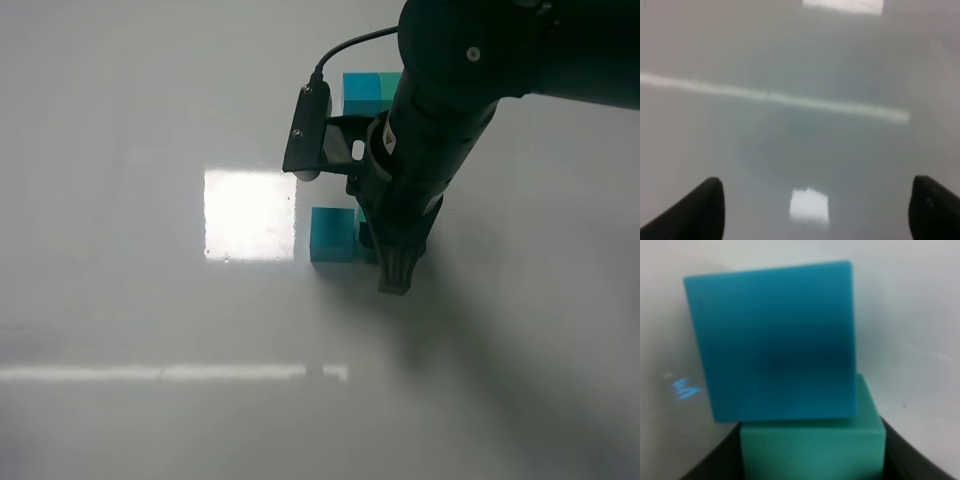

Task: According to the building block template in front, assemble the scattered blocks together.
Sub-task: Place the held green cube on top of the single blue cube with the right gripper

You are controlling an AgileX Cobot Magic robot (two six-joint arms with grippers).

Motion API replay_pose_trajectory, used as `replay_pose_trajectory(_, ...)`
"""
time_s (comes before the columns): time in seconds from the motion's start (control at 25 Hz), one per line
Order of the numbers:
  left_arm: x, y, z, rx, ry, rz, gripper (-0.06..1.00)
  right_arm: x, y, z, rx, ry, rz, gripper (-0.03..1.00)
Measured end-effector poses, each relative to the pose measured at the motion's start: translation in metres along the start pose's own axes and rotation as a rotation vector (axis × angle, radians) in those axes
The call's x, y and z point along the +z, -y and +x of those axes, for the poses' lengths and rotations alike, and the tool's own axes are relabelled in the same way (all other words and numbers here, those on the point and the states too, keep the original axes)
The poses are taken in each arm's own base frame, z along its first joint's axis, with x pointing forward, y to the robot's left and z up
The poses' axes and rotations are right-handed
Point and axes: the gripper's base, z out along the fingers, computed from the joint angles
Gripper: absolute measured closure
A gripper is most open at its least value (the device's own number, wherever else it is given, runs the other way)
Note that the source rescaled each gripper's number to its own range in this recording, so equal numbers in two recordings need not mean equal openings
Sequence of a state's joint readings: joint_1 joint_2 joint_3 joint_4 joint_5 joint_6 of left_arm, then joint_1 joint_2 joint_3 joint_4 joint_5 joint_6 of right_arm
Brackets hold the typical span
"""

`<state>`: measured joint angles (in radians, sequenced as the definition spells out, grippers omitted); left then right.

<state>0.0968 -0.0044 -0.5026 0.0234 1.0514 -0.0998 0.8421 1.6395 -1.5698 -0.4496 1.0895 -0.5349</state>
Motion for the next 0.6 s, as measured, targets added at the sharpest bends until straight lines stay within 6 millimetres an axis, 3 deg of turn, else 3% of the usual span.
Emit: replay_pose_trajectory(0.6,0.0,0.0,0.0,0.0,0.0,0.0,0.2,-0.0002,-0.0054,-0.0031,0.042,0.033,-0.061,0.97)
